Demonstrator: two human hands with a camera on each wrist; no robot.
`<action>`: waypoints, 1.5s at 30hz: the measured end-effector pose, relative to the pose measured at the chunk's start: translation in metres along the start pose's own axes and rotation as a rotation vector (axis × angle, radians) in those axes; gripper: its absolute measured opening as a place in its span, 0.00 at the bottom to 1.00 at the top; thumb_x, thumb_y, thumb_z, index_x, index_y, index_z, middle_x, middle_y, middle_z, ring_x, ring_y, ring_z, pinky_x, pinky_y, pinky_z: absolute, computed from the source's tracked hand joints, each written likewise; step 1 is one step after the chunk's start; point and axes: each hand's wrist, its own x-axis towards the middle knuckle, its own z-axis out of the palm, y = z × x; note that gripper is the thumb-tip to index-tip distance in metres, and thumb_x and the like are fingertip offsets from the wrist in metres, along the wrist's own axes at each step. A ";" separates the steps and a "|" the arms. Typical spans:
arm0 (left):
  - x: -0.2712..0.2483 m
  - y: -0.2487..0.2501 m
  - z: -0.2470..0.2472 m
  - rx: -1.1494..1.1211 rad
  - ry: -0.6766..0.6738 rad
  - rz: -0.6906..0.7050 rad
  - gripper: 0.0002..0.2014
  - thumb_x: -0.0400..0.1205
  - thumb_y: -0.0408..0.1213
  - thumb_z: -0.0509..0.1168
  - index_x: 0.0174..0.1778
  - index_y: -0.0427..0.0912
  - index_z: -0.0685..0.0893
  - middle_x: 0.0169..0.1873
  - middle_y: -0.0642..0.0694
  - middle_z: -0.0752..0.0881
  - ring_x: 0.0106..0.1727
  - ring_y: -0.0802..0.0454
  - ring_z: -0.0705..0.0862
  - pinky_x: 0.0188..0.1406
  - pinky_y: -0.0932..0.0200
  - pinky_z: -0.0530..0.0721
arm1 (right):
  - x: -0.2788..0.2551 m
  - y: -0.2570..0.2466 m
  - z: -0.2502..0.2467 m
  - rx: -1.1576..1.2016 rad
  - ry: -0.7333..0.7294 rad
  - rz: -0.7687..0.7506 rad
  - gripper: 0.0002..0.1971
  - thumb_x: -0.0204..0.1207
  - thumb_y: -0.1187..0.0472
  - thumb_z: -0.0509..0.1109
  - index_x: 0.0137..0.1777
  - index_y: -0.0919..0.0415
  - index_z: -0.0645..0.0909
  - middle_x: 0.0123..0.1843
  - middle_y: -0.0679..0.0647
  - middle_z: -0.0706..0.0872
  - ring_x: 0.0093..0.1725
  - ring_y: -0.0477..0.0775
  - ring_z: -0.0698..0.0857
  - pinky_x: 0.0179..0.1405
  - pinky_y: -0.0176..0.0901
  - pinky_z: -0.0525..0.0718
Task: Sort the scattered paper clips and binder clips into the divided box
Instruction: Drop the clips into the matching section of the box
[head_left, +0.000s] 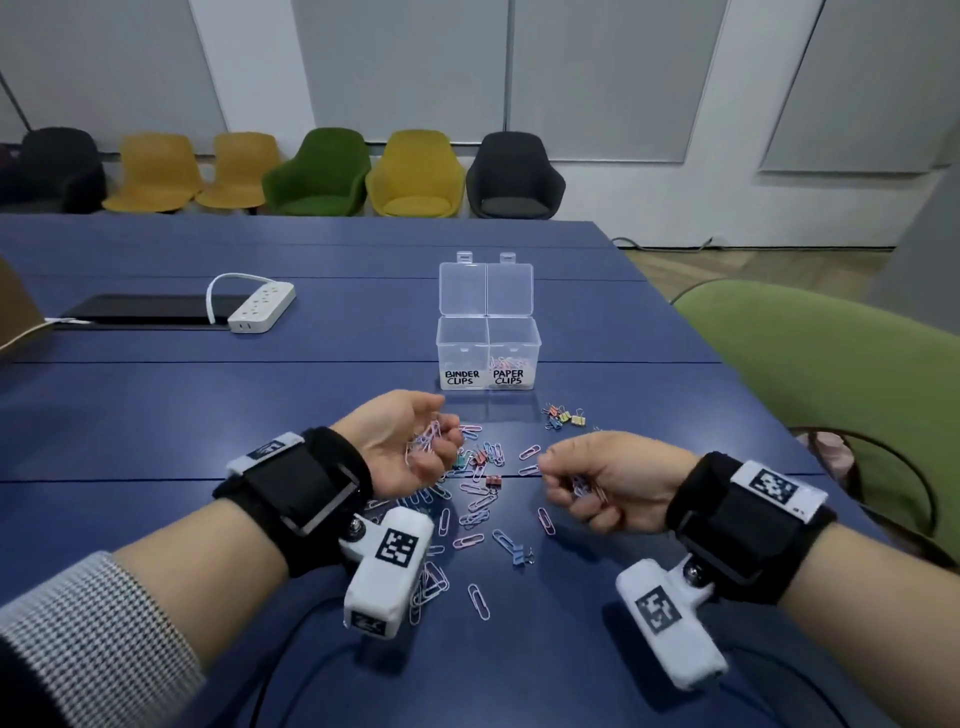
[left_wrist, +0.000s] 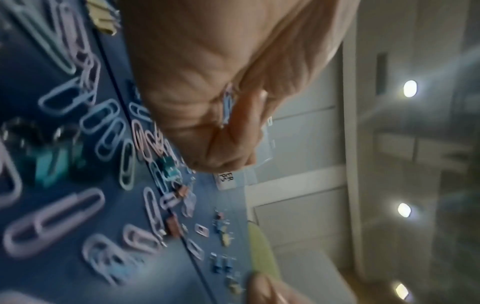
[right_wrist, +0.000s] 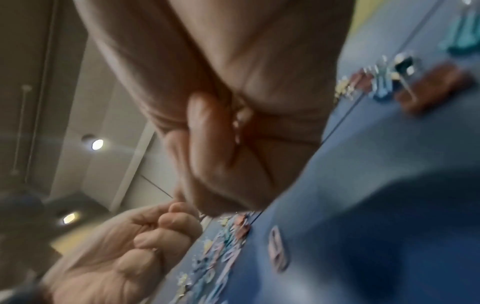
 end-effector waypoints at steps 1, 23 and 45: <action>0.003 0.003 0.001 0.135 0.016 -0.039 0.14 0.85 0.38 0.51 0.34 0.39 0.71 0.26 0.46 0.73 0.15 0.57 0.67 0.06 0.71 0.57 | -0.001 -0.003 -0.004 -0.101 -0.036 0.024 0.16 0.83 0.64 0.58 0.31 0.61 0.71 0.24 0.52 0.74 0.15 0.42 0.66 0.12 0.25 0.57; 0.122 0.104 0.088 0.023 0.196 0.620 0.36 0.85 0.62 0.40 0.29 0.36 0.76 0.28 0.40 0.78 0.30 0.47 0.77 0.34 0.57 0.74 | 0.089 -0.128 -0.060 -0.100 0.451 -0.167 0.15 0.79 0.77 0.47 0.37 0.64 0.71 0.30 0.57 0.69 0.26 0.48 0.64 0.16 0.28 0.63; 0.044 0.066 -0.013 1.158 0.072 0.671 0.05 0.79 0.29 0.68 0.43 0.43 0.86 0.42 0.45 0.89 0.44 0.51 0.86 0.52 0.56 0.83 | 0.069 -0.111 -0.040 -0.832 0.639 -0.487 0.17 0.70 0.75 0.55 0.39 0.59 0.83 0.40 0.55 0.88 0.39 0.52 0.86 0.41 0.40 0.85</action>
